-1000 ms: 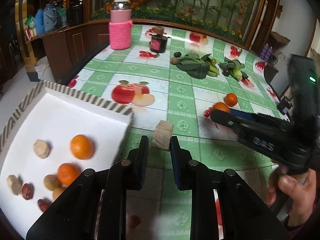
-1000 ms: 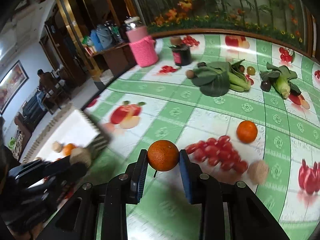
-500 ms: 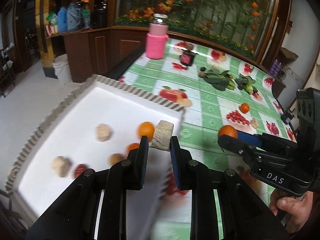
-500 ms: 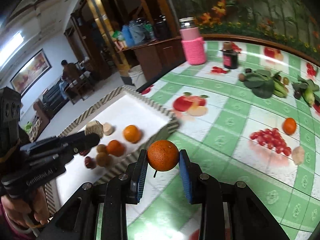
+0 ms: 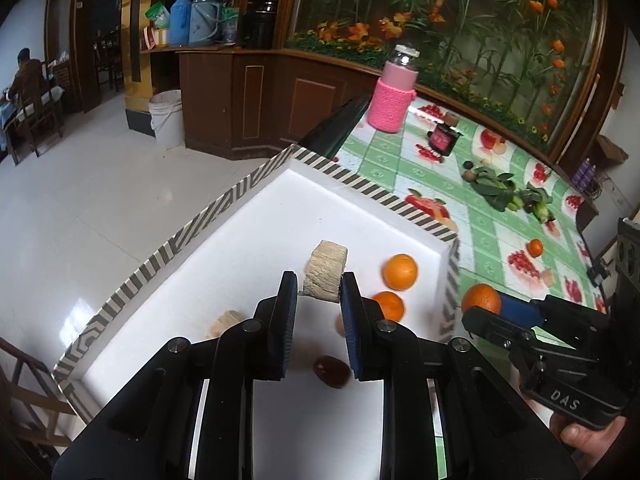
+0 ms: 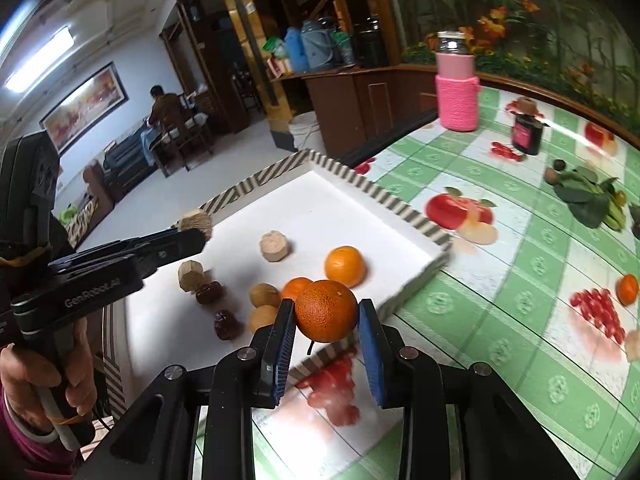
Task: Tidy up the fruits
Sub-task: 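Carry the orange and the tofu cube over the white tray, then open the right gripper to drop the orange while the left releases the tofu cube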
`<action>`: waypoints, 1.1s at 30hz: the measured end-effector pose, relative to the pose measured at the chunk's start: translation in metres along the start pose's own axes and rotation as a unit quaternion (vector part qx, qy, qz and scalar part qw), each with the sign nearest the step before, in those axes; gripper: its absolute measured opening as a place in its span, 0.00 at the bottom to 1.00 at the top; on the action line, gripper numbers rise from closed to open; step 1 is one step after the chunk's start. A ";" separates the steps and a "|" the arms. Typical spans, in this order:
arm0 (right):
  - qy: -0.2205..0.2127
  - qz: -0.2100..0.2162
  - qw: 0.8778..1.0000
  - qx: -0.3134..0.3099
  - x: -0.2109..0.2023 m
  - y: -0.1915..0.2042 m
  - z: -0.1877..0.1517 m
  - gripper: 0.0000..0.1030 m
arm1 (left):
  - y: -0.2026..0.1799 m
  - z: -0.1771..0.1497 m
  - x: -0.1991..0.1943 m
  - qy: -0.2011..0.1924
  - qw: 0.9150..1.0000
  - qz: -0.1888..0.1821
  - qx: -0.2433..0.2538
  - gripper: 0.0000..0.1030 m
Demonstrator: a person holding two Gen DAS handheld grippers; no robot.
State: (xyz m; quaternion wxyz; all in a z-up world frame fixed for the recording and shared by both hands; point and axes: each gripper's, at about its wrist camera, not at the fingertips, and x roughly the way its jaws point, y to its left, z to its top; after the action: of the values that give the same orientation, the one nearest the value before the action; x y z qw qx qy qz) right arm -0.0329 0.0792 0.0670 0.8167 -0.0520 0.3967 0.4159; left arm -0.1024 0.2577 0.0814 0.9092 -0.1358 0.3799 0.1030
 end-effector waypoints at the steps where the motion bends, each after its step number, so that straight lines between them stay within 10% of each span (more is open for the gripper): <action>1: 0.003 0.002 1.000 -0.004 0.005 0.003 0.002 0.30 | 0.002 0.000 0.003 0.004 1.000 0.000 -0.002 0.21; 24: 0.061 -0.006 0.994 -0.090 0.089 0.030 0.037 0.30 | 0.010 0.004 0.052 0.076 0.996 0.035 0.000 0.21; 33: 0.046 -0.014 0.995 -0.083 0.067 0.026 0.031 0.30 | 0.010 0.000 0.041 0.060 0.997 0.054 -0.003 0.56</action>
State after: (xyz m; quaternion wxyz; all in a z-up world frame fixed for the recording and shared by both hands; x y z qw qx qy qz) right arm -0.0102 0.1521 0.0478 0.7963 -0.1437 0.3970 0.4333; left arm -0.0772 0.2705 0.0502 0.8775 -0.1236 0.4402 0.1447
